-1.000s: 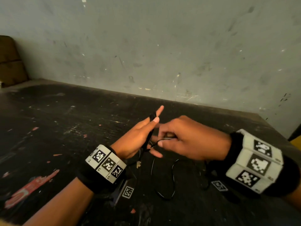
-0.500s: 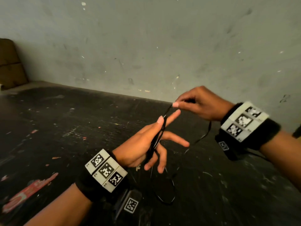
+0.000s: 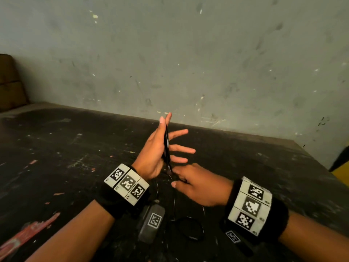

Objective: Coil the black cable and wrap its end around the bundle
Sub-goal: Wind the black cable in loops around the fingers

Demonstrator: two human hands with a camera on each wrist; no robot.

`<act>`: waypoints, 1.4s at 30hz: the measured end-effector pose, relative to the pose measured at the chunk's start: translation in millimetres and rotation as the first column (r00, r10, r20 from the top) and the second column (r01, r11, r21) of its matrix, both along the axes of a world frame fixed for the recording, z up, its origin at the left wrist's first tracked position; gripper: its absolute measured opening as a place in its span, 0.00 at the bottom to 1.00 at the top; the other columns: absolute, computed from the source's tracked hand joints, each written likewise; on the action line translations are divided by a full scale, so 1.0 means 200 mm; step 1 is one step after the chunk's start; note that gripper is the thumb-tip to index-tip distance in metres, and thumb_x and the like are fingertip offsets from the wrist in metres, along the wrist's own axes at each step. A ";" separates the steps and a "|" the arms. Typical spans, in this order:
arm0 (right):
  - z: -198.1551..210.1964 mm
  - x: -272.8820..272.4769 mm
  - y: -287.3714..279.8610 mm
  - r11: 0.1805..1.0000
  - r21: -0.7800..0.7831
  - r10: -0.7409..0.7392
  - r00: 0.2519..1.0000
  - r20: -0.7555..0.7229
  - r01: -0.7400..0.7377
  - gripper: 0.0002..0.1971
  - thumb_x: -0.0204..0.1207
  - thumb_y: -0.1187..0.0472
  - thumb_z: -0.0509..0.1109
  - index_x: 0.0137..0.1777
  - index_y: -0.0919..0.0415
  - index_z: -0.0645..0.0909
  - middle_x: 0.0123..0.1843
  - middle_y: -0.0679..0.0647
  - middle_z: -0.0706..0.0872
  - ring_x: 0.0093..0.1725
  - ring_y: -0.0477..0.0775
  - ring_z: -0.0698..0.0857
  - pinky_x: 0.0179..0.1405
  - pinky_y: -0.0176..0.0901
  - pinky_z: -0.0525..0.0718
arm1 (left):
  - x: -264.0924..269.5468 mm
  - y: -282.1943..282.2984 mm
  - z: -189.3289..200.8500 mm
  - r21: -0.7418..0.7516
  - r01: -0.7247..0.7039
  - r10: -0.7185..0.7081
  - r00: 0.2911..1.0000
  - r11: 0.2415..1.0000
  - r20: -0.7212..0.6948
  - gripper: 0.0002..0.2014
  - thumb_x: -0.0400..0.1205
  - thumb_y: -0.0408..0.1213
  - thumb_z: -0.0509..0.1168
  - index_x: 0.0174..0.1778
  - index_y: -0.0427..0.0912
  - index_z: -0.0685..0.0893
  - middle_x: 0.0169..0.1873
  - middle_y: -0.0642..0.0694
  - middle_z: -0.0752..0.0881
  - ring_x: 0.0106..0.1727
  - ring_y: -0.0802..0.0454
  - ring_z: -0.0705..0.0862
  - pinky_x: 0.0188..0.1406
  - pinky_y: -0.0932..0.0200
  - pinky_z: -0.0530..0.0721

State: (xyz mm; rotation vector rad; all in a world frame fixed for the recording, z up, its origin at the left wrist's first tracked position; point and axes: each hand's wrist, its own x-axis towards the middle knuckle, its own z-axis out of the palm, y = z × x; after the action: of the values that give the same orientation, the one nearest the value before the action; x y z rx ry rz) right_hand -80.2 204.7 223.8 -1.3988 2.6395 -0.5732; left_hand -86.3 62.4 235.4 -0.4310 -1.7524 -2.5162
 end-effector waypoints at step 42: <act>0.04 0.04 0.00 0.994 0.098 0.055 0.998 -0.004 -0.055 0.10 0.83 0.58 0.60 0.42 0.57 0.78 0.32 0.36 0.70 0.31 0.37 0.73 0.35 0.39 0.73 | 0.01 0.02 -0.04 -0.244 -0.056 0.085 0.990 0.968 0.110 0.44 0.67 0.72 0.40 0.80 0.62 0.42 0.81 0.45 0.61 0.49 0.41 0.88 0.40 0.39 0.90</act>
State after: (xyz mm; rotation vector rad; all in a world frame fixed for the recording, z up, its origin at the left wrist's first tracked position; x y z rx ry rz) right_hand -71.4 205.0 231.3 -1.4425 2.5869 -0.4281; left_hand -84.0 66.0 227.1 -0.2249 -2.0884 -2.3349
